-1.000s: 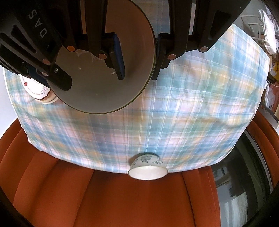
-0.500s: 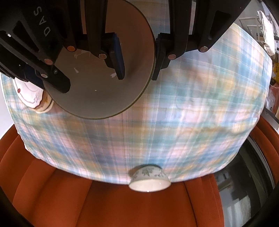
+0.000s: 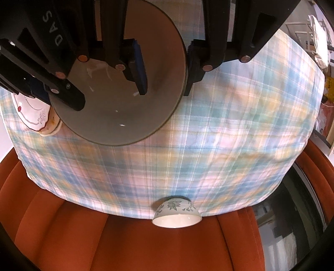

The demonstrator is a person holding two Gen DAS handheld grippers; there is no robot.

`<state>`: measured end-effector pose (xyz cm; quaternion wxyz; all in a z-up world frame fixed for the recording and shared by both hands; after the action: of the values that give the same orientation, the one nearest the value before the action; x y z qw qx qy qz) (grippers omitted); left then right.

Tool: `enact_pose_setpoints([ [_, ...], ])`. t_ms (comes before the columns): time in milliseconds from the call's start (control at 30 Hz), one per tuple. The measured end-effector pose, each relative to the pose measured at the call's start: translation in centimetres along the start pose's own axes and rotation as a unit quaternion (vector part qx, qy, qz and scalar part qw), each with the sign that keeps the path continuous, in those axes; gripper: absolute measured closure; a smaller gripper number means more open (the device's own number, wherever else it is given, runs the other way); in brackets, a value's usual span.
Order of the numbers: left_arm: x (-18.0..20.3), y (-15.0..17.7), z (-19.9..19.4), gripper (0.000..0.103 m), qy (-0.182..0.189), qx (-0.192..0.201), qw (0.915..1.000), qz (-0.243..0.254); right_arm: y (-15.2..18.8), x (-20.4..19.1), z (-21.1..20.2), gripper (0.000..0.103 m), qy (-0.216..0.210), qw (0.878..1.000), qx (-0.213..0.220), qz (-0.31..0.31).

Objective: Organize plates and bowls
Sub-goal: 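Lower the beige-rimmed plate onto the plate stack and open both tools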

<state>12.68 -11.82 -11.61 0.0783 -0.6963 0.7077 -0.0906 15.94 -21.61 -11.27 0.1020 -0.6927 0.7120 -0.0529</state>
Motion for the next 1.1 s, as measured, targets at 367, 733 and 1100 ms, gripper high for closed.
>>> enact_pose_setpoints([
  [367, -0.3, -0.1, -1.8, 0.029, 0.020, 0.028, 0.9991, 0.023, -0.1, -0.5, -2.0, 0.035, 0.013, 0.999, 0.030, -0.009],
  [733, -3.6, -2.3, -4.8, 0.028, 0.050, 0.057, 0.9966, 0.033, -1.8, -4.1, -6.2, 0.021, 0.089, 0.993, 0.082, -0.014],
  [1100, -8.2, -7.4, -8.5, 0.028, 0.066, 0.093, 0.9914, 0.065, -6.1, -10.0, -9.3, 0.020, 0.046, 0.994, 0.095, -0.020],
])
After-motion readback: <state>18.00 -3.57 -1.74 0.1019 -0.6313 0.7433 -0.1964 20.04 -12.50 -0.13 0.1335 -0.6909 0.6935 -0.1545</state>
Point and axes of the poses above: each gripper's, at about its wrist camera, not at the fingertips, and z roughly the way its jaws point, x to its right, y to its underside, the point moved 5 cm from there along z, roughly the way its jaws point, and after that the axes turned 15 degrees about -x, right-handed, at the moved point
